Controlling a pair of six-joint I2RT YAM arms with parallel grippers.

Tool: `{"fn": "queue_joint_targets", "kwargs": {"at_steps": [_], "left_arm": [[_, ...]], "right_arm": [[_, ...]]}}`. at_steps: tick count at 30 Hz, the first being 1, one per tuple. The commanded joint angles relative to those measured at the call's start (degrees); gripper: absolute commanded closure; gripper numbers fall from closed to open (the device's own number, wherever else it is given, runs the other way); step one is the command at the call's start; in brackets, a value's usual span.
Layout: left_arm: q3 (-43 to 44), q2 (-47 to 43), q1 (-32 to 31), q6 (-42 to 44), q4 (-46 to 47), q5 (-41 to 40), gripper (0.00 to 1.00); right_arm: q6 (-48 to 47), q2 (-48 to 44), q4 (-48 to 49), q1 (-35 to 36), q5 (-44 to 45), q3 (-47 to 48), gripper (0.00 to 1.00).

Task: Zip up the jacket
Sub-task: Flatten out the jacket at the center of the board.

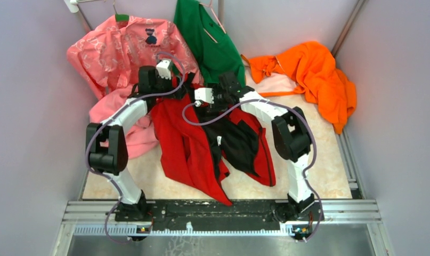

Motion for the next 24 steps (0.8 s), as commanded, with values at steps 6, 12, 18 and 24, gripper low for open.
{"fn": "queue_joint_targets", "kwargs": {"at_steps": [6,12,18,24], "left_arm": [[1.65,3.86,1.18,2.91,-5.95,4.58,0.33],[-3.2,-3.25,2.49,0.04,-7.43,13.19,0.83],[-13.2,-14.78,2.49,-4.03,-7.18,21.98,0.87],[-21.29,-23.06,2.4,-5.24,-7.9,27.53,0.79]], "right_arm": [[4.07,4.98,7.19,-0.22,8.32,6.36,0.8],[24.38,-7.67,9.62,-4.32,-4.48,1.67,1.0],[38.41,-24.71,13.33,-10.83,-17.93,-13.15,1.0],[44.68,-37.95,17.23,-13.85,-23.23,-26.29,1.0]]}}
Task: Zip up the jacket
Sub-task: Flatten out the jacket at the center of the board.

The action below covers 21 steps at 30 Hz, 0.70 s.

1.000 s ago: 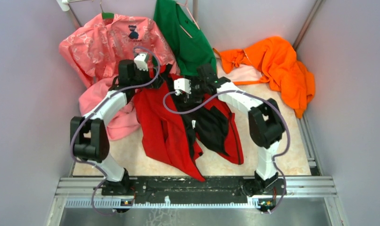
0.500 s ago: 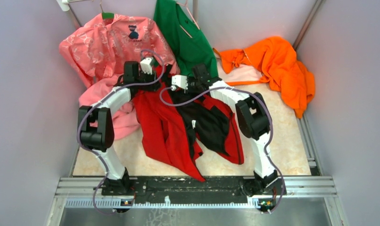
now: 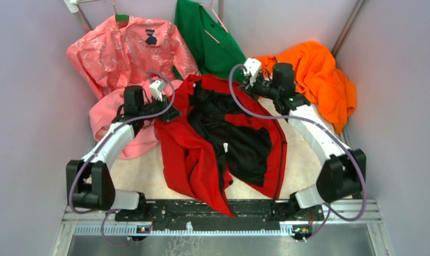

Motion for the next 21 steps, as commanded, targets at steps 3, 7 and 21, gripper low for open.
{"fn": "queue_joint_targets", "kwargs": {"at_steps": [3,7,21], "left_arm": [[-3.0,-6.37,-0.18,-1.36,-3.91,5.42,0.57],[-0.49,-13.07,-0.38,-2.66,-1.0,-0.54,0.24],[3.02,-3.07,-7.7,15.2,13.28,-13.96,0.02]], "right_arm": [[9.16,-9.85,6.53,-0.38,-8.7,-10.27,1.0],[11.44,-11.68,8.87,-0.42,-10.83,-11.98,1.0],[13.56,-11.95,5.55,-1.5,-12.34,-5.9,1.0]]}}
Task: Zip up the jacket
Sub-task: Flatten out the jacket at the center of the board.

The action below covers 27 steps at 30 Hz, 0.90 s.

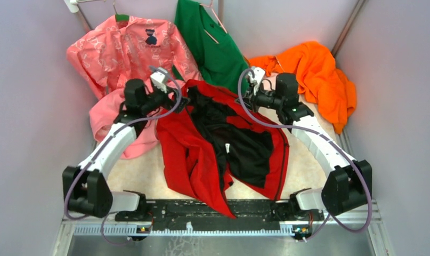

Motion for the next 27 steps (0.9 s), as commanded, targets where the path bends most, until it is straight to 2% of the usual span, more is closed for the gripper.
{"fn": "queue_joint_targets", "kwargs": {"at_steps": [1,5,11,17,20,24,27], "left_arm": [[1.39,5.29,-3.62,10.83,3.9,-4.58,0.02],[4.02,9.56,-4.37,11.53,3.93,-8.71,0.02],[5.98,10.2,-4.46,10.05,4.24,-8.89,0.03],[7.49,10.37,-4.47,8.67,3.35,-10.03,0.14],[8.5,10.96,-4.39,7.73,2.41,-9.32,0.27],[10.38,10.19,-4.36,6.2,0.59,-7.53,0.59],[12.74,8.87,-4.31,5.39,-1.19,-5.79,0.72]], "right_arm": [[2.28,-2.46,1.58,-1.09,-2.17,6.56,1.0],[5.11,-2.14,1.69,-2.75,-2.99,10.14,1.0],[7.97,-1.16,0.88,-4.7,-3.31,15.75,1.0],[10.81,-1.11,2.07,-5.56,-4.11,16.97,1.0],[11.2,-1.45,2.08,-5.79,-3.92,17.15,1.0],[9.69,-1.74,0.42,-5.98,-1.68,17.68,1.0],[9.31,-1.75,0.04,-6.48,-0.59,17.92,1.0]]}}
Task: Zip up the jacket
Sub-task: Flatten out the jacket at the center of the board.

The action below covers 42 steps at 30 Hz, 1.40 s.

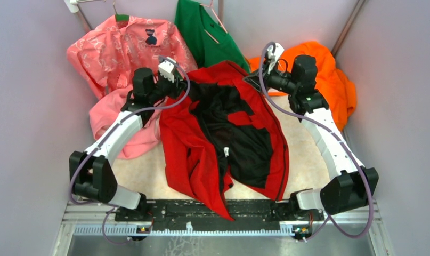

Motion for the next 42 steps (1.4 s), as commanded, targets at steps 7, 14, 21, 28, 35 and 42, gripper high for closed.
{"fn": "queue_joint_targets", "kwargs": {"at_steps": [7,14,21,28,35,42], "left_arm": [[9.6,-4.18,0.28,-2.6,-5.62,6.09,0.94],[14.93,-6.4,0.68,-7.53,-5.83,9.19,0.95],[30.33,-3.96,1.06,-18.83,-8.35,9.08,0.99],[43.97,0.98,1.1,-35.23,0.18,12.53,1.0],[50.95,3.89,1.07,-49.8,9.14,17.58,1.0],[53.87,3.3,0.82,-57.27,13.75,18.91,1.0]], "right_arm": [[0.22,-1.68,2.38,-1.57,1.51,5.68,1.0],[-0.14,-1.87,-0.62,-2.09,0.51,10.04,1.0],[-2.4,0.17,-8.01,-2.7,2.74,23.2,1.0],[-4.33,1.73,-15.36,-2.67,8.48,39.07,1.0],[-5.73,-1.14,-19.84,-2.7,16.06,45.96,1.0],[-4.69,-2.89,-23.08,-2.7,16.73,49.19,1.0]]}}
